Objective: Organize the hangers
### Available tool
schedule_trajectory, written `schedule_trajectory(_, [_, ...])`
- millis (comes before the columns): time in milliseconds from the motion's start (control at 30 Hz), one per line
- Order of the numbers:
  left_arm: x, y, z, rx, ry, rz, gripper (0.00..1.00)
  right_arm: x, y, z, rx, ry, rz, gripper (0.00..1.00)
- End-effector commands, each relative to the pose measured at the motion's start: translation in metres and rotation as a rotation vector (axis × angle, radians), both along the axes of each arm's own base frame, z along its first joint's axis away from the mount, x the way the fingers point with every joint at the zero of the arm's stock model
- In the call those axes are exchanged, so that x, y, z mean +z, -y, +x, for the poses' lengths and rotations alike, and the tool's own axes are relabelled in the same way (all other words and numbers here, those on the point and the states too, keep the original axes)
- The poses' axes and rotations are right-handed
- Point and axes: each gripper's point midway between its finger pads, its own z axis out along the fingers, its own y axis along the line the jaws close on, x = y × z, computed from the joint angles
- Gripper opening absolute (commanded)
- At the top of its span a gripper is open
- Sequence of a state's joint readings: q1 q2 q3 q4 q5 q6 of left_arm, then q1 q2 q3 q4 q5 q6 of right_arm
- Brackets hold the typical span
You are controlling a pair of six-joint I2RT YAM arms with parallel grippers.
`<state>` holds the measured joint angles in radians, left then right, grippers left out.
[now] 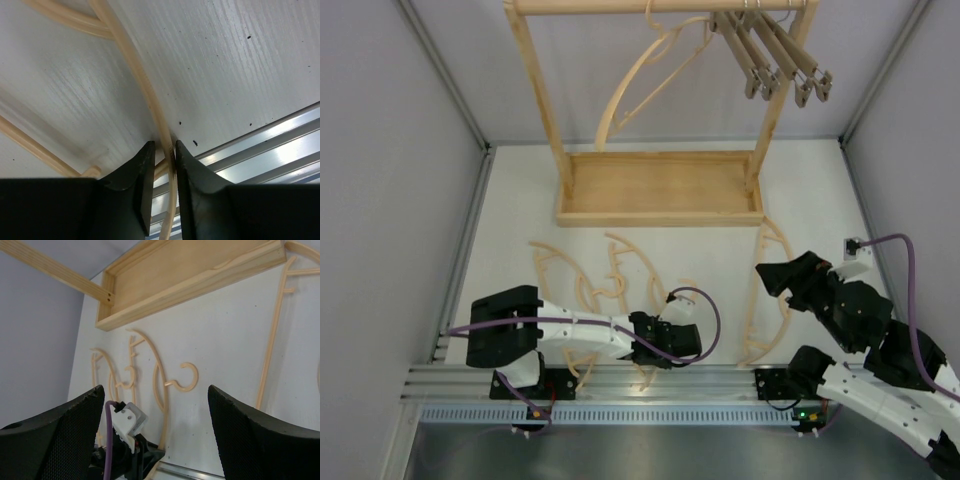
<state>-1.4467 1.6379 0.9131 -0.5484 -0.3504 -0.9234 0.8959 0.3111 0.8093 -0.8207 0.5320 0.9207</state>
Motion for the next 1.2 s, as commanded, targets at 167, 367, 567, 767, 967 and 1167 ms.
schedule_trajectory(167, [-0.040, -0.012, -0.020, -0.025, -0.096, 0.074, 0.00, 0.001, 0.005, -0.003, -0.005, -0.012, -0.021, 0.81])
schedule_trajectory(367, [-0.019, 0.000, -0.023, -0.034, -0.101, 0.001, 0.00, 0.003, 0.007, -0.004, -0.005, -0.005, -0.012, 0.81])
schedule_trajectory(567, [0.025, 0.019, -0.025, -0.049, -0.091, -0.146, 0.00, 0.003, 0.010, -0.006, -0.011, -0.002, -0.010, 0.81])
schedule_trajectory(767, [0.064, 0.026, -0.023, -0.065, -0.075, -0.251, 0.00, 0.003, 0.011, -0.007, -0.012, 0.000, -0.002, 0.81])
schedule_trajectory(967, [0.091, 0.031, -0.023, -0.080, -0.062, -0.331, 0.00, 0.001, 0.011, -0.006, -0.018, -0.004, -0.002, 0.81])
schedule_trajectory(1167, [0.125, 0.033, -0.022, -0.097, -0.038, -0.432, 0.00, 0.001, 0.012, -0.006, -0.021, -0.004, -0.004, 0.81])
